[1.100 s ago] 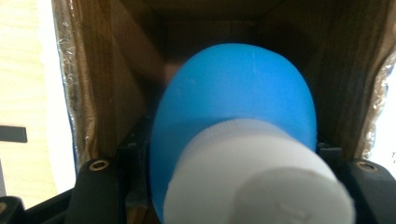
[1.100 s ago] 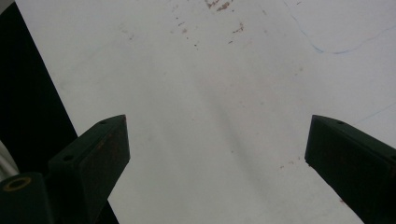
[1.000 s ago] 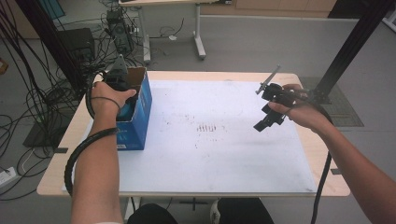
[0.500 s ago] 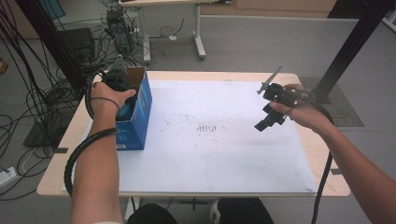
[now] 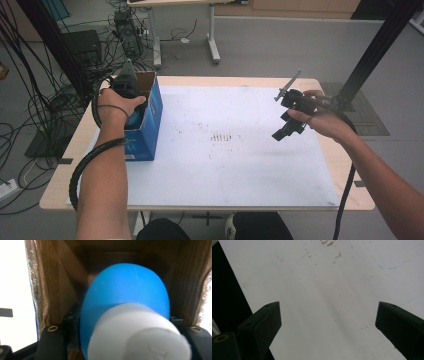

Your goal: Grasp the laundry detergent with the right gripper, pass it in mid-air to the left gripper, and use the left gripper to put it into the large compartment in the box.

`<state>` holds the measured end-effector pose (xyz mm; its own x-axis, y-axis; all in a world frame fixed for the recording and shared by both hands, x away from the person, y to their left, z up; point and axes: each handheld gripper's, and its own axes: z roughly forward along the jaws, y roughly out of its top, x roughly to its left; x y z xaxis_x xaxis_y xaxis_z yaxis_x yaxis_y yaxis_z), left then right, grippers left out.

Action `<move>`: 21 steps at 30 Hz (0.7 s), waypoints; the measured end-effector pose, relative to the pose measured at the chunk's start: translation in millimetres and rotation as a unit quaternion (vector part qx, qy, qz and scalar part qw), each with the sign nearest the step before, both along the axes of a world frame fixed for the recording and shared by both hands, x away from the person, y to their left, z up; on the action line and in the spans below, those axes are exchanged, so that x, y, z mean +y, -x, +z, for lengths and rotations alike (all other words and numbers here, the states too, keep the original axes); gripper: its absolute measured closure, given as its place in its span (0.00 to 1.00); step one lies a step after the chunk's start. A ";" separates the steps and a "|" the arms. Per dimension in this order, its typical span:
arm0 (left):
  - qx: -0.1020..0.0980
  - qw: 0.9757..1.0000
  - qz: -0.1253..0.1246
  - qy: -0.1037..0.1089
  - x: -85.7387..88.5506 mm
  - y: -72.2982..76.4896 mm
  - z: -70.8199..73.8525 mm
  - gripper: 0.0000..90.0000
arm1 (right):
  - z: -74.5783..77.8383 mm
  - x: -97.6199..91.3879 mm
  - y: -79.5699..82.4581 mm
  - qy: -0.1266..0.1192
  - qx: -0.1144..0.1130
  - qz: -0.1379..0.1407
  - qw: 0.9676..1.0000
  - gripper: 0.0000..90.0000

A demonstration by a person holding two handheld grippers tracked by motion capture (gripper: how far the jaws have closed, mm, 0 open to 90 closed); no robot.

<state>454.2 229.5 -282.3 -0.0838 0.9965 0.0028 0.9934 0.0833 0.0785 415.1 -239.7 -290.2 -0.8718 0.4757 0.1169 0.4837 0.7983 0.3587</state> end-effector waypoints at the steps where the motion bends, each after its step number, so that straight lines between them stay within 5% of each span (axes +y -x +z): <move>1: 0.000 1.000 0.000 0.000 0.1 0.1 0.0 0.40 | 0.6 0.4 0.1 0.001 -0.001 0.001 1.000 0.07; 21: -0.003 1.000 0.001 0.000 -0.1 0.7 -0.4 0.40 | 4.6 2.3 1.0 0.003 -0.005 0.003 1.000 0.07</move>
